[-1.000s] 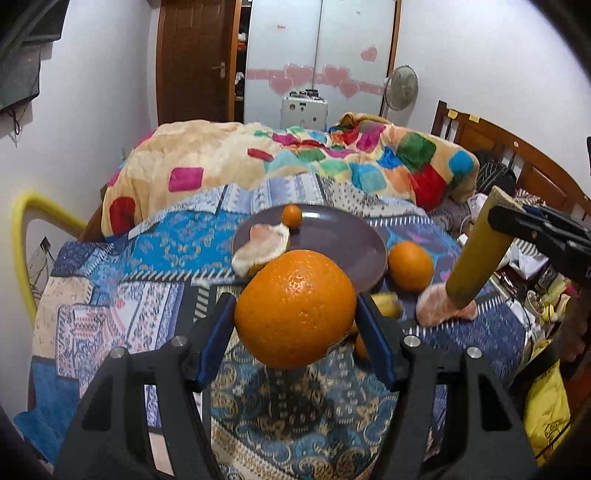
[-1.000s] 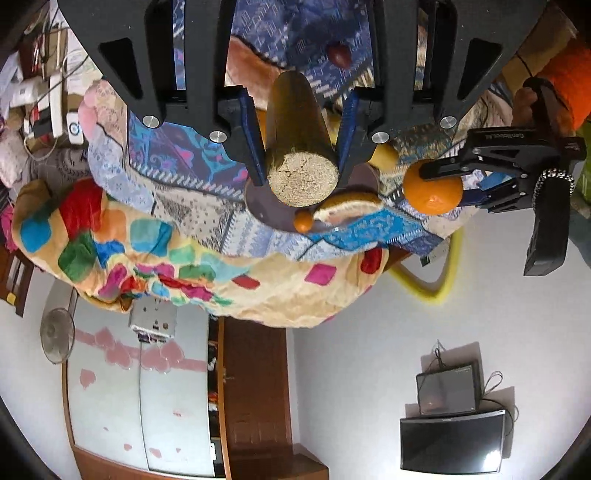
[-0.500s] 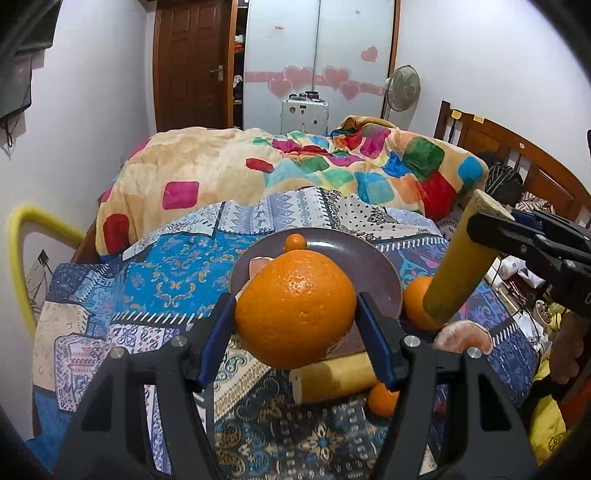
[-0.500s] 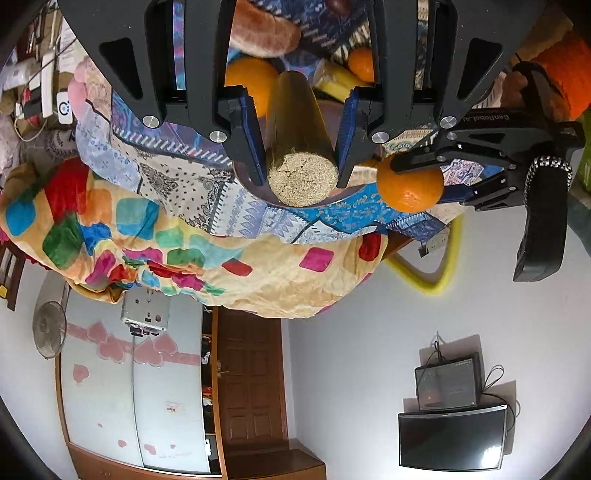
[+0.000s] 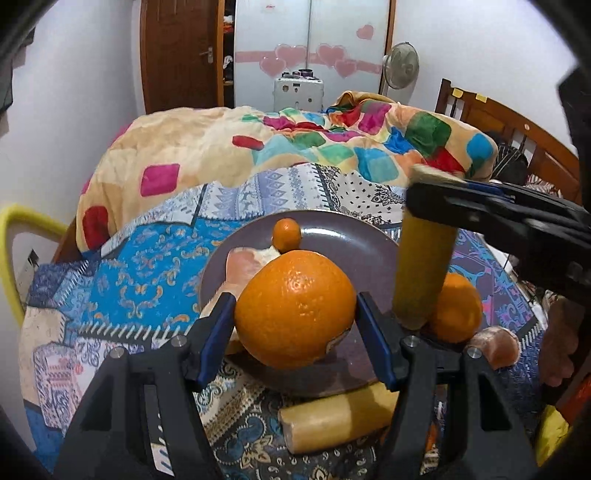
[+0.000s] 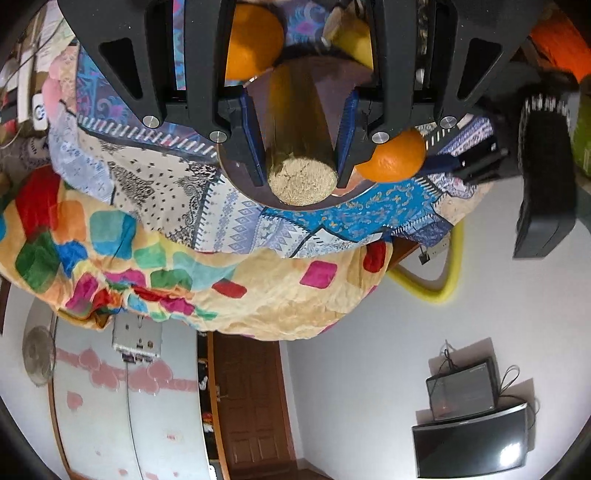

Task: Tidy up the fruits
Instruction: 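Lower the large orange and yellow cob onto the plate and open both tools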

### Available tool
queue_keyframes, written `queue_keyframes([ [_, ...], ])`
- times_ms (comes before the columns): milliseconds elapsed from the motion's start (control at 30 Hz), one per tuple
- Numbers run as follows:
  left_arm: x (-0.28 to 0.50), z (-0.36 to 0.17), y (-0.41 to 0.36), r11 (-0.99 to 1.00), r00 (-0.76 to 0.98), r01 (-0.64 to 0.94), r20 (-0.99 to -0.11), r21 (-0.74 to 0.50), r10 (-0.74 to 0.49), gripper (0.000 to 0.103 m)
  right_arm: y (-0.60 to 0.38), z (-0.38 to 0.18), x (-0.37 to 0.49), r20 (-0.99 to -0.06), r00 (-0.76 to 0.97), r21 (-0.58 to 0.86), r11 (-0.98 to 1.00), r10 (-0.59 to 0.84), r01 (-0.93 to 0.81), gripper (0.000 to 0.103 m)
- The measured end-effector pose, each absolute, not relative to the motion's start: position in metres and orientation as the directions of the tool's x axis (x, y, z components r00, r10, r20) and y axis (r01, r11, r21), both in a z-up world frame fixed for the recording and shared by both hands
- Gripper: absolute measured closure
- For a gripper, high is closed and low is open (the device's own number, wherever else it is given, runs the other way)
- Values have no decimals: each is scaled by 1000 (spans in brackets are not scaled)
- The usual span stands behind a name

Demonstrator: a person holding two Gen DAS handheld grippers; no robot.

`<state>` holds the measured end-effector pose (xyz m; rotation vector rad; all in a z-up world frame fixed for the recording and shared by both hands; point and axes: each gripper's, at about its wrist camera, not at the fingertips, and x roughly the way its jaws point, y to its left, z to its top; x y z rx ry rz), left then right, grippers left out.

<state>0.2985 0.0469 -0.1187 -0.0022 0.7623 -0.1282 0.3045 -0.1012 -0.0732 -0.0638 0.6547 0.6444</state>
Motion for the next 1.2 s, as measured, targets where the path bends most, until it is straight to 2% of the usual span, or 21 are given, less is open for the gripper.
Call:
queue_keyframes([
  [133, 306, -122, 46, 992, 711, 110, -692, -65, -124, 38, -94, -86, 323, -621, 615, 120, 834, 486, -538, 70],
  [400, 310, -126, 38, 992, 711, 124, -694, -34, -113, 38, -88, -88, 335, -665, 574, 130, 831, 478, -541, 69],
  [833, 317, -130, 36, 986, 685, 159, -715, -43, -142, 37, -89, -112, 356, -757, 476, 180, 843, 448, -507, 59],
  [1000, 316, -133, 35, 986, 679, 158, -719, -55, -149, 37, -99, -111, 352, -741, 473, 216, 836, 477, -505, 59],
  [1200, 309, -123, 39, 987, 691, 148, -707, -67, -151, 37, -103, -102, 338, -724, 515, 164, 841, 458, -516, 59],
])
